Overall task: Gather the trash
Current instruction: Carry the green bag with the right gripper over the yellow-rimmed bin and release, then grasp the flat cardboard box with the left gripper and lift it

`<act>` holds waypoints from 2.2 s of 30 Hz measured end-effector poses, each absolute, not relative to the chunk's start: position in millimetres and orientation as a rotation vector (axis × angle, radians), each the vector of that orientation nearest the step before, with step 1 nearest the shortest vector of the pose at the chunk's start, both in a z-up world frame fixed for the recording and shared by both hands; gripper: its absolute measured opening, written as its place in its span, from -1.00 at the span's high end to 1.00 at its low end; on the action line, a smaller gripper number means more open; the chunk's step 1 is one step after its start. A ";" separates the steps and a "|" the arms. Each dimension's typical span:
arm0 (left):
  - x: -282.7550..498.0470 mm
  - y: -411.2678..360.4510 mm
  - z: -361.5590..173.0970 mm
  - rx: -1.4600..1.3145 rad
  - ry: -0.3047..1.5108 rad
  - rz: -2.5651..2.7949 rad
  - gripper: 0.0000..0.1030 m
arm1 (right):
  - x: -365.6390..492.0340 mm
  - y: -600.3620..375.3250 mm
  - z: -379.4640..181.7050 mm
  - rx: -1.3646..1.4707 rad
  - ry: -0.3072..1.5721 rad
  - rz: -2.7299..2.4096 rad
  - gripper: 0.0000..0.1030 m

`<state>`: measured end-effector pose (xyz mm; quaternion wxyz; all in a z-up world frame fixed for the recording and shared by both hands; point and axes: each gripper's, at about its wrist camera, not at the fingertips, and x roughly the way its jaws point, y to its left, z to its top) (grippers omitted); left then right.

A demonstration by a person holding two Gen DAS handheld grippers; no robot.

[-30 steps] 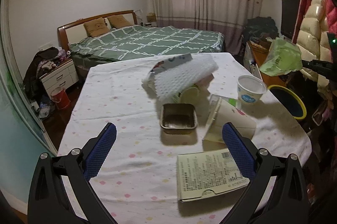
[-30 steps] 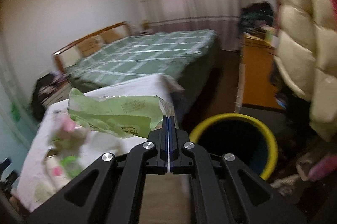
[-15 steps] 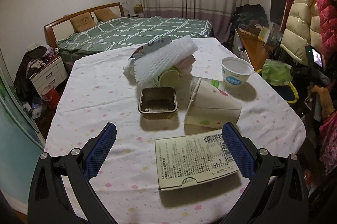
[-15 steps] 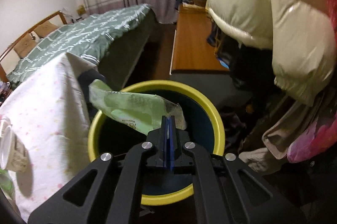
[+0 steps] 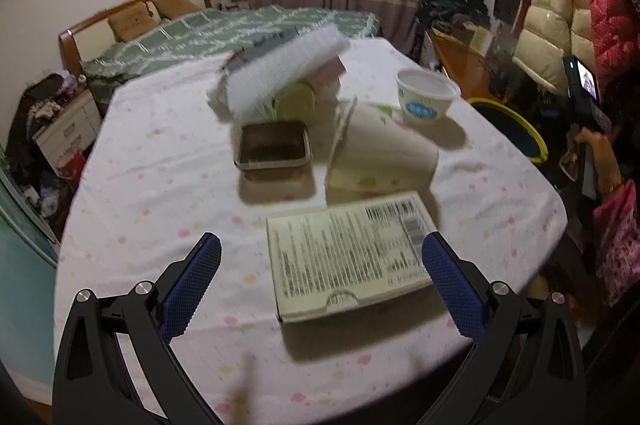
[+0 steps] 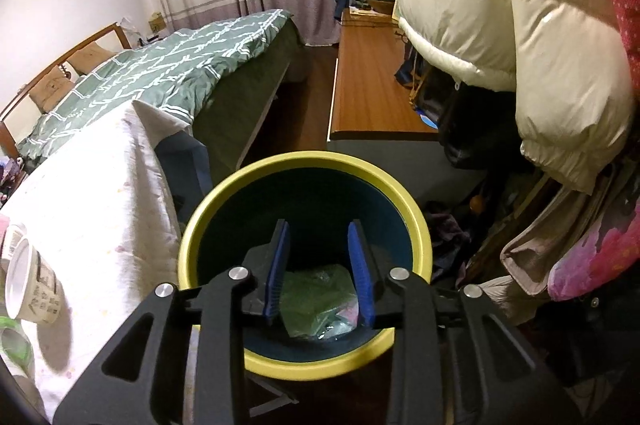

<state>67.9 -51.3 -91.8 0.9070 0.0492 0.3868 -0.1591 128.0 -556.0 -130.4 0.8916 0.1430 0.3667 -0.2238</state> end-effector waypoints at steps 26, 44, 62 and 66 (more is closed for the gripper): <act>59.1 -166.2 -103.4 0.383 0.777 -0.860 -0.93 | 113.5 -545.4 -116.5 0.325 0.716 -0.364 0.39; 105.4 -174.9 -121.5 0.664 0.852 -1.074 -0.93 | 115.6 -547.5 -121.0 0.327 0.727 -0.359 0.27; 121.4 -180.9 -134.0 0.551 0.990 -1.049 -0.43 | 106.2 -551.0 -126.2 0.328 0.741 -0.329 0.24; 124.2 -188.6 -122.3 0.477 0.974 -0.985 -0.43 | 93.4 -553.3 -121.5 0.349 0.711 -0.325 0.24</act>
